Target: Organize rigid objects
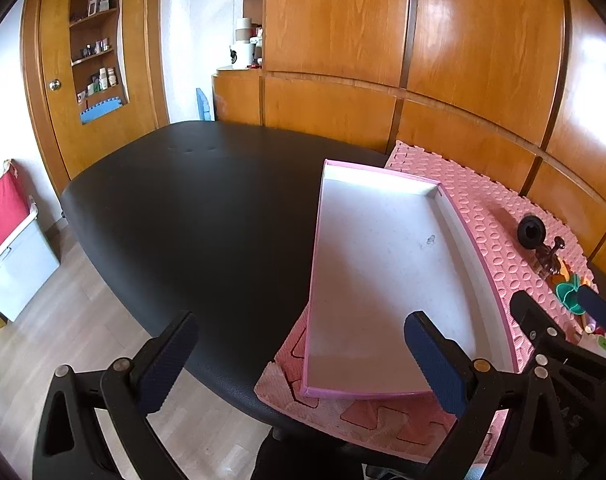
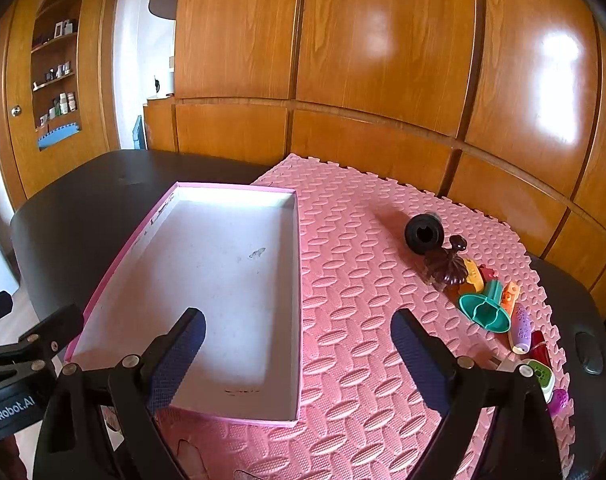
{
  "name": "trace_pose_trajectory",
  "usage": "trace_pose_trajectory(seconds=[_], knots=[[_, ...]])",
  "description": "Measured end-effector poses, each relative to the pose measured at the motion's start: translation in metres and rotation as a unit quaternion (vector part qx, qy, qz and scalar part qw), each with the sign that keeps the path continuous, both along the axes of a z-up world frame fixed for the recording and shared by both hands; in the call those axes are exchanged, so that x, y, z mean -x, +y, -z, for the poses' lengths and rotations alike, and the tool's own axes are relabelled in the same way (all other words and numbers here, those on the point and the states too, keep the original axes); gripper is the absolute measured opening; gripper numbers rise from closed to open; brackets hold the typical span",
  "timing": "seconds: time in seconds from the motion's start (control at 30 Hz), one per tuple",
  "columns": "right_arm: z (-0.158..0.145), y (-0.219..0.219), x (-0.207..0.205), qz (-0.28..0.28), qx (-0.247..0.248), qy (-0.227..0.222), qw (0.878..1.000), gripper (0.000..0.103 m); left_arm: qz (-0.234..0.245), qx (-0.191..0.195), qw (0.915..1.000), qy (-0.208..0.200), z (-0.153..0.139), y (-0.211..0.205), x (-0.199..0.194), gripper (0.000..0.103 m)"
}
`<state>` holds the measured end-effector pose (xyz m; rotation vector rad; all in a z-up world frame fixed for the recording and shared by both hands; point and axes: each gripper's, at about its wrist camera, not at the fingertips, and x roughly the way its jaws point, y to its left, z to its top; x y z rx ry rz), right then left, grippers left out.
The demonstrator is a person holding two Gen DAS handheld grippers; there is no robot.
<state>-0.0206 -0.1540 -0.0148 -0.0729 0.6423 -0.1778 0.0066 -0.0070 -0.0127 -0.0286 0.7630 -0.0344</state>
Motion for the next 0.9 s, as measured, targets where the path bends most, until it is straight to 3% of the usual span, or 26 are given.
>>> trace_pose_trajectory(seconds=[0.9], knots=[[-0.01,-0.021,0.009,0.006,0.016,-0.022,1.0,0.095,0.018,-0.019,0.9996,-0.003,-0.001,-0.012,0.005,0.103]])
